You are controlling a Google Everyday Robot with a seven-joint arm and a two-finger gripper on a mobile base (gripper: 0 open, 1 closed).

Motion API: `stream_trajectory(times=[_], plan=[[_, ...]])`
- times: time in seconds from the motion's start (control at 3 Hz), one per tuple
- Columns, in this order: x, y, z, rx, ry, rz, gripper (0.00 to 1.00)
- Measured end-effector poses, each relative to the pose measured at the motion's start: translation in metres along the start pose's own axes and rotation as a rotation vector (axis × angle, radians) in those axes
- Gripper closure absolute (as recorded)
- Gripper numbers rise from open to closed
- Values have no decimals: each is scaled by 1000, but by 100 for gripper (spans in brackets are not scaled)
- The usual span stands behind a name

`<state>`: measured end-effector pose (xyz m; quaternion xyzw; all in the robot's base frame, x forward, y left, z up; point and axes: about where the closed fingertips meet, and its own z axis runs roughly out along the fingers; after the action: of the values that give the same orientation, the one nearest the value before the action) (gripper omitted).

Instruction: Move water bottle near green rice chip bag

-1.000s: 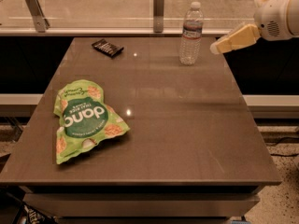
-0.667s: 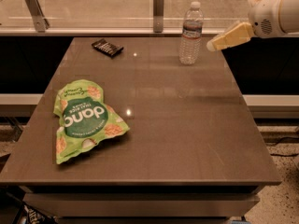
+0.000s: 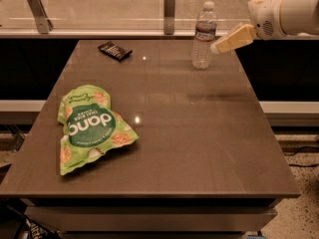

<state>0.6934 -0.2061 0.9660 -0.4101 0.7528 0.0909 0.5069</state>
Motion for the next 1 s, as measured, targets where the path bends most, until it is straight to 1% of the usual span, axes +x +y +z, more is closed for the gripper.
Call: stream_trajectory(times=[0.67,1.0], plan=[[-16,-8,31,-56,-36,0,0],[-16,-7,42,-77,-38,46,0]])
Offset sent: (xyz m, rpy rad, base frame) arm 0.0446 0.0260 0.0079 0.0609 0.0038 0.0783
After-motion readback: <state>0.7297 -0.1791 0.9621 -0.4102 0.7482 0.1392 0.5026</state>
